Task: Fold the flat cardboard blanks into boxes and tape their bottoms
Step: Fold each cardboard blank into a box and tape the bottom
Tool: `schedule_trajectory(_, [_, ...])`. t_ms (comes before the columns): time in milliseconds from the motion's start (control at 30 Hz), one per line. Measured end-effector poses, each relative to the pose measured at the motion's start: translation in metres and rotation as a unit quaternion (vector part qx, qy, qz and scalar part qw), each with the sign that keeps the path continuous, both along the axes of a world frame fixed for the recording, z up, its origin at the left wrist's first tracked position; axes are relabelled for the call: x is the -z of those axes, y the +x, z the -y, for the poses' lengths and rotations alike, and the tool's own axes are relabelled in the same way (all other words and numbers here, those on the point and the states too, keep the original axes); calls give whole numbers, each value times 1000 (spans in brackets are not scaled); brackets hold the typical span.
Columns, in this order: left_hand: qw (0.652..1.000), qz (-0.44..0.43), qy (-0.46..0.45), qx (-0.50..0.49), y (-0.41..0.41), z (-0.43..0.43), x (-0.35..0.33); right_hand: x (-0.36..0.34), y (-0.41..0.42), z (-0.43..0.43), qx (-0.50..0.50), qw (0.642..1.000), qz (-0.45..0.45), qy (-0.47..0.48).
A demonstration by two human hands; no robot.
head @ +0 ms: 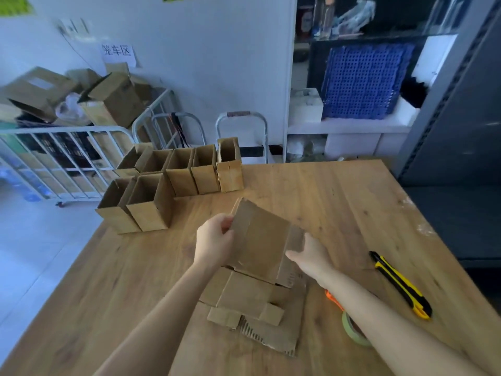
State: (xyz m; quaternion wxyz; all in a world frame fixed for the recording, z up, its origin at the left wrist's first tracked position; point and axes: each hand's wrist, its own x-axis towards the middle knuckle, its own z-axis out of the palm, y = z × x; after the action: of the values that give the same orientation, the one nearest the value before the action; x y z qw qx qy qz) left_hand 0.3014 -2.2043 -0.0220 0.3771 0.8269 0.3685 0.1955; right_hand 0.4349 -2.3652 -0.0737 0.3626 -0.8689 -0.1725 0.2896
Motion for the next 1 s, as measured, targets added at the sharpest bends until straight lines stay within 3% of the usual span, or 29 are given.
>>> schedule_trajectory(167, [978,5,163,130,0,9,-46,-44,-11,4,-31,987,145,62])
schedule_trajectory(267, [945,-30,246,213,-7,15,-52,-57,-23,7,-53,980,151,120])
schedule_trajectory(367, [923,-79,266,267,-18,19,-39,-53,-36,11,-101,977,136,127])
schedule_trajectory(467, [925,-86,259,264,-37,21,-21,-40,-52,16,-104,981,117,114])
schedule_trajectory(533, [946,-42,261,188,-52,20,-12,-33,-57,20,-81,982,128,115])
schedule_trajectory(667, [988,-17,151,-7,-70,9,-2,-32,-61,27,-51,982,141,116])
schedule_trajectory(800, [999,-36,-30,-23,-76,3,4,-32,-71,28,-40,982,127,132])
schedule_trajectory(1000, [990,55,-121,-44,-78,1,-3,-31,-84,16,-20,980,163,109])
